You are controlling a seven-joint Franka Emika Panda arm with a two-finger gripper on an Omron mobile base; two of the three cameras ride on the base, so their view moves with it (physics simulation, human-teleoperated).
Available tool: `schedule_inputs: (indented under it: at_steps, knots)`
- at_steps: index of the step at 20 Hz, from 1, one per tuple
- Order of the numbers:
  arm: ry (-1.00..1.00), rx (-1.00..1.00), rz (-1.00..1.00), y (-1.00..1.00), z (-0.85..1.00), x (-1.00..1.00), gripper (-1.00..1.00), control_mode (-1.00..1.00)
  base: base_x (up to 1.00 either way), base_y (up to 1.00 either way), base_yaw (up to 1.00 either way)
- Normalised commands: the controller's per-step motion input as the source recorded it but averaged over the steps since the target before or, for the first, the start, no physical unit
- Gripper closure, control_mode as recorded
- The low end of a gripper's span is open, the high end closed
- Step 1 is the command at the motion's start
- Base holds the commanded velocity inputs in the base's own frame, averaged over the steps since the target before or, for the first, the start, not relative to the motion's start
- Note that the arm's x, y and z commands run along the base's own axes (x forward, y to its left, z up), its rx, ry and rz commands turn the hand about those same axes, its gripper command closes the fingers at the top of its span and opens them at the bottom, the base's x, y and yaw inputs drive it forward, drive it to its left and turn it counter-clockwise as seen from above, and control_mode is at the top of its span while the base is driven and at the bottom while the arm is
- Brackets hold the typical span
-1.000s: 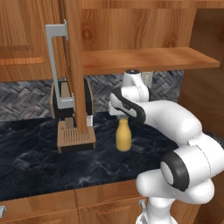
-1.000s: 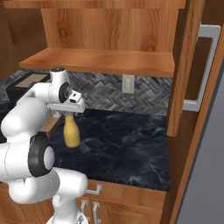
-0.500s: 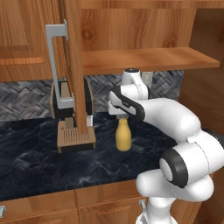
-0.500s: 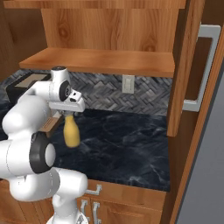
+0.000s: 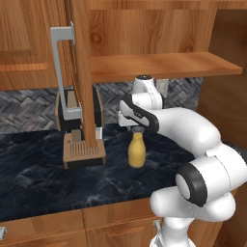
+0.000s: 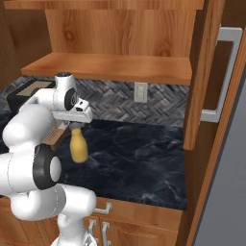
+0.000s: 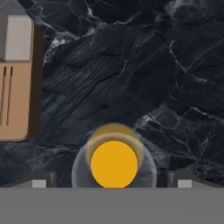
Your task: There is a tray on the dining counter. Grab the cup, mug, and pitcher and place them on the tray. The pitcher may be placed next to the tray if it cannot fit the tray.
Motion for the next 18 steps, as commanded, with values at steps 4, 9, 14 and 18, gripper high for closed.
schedule_inputs:
  at_steps: [4, 9, 14, 18]
  knots:
    - [0.00, 0.00, 0.00, 0.00, -0.01, 0.00, -1.00, -1.00, 0.00, 0.00, 0.00]
    - [0.00, 0.00, 0.00, 0.00, -0.03, 0.00, -1.00, -1.00, 0.00, 0.00, 0.00]
    - [0.00, 0.00, 0.00, 0.00, -0.16, 0.00, -1.00, -1.00, 0.00, 0.00, 0.00]
    - [0.00, 0.00, 0.00, 0.00, -0.17, 0.00, -1.00, -1.00, 0.00, 0.00, 0.00]
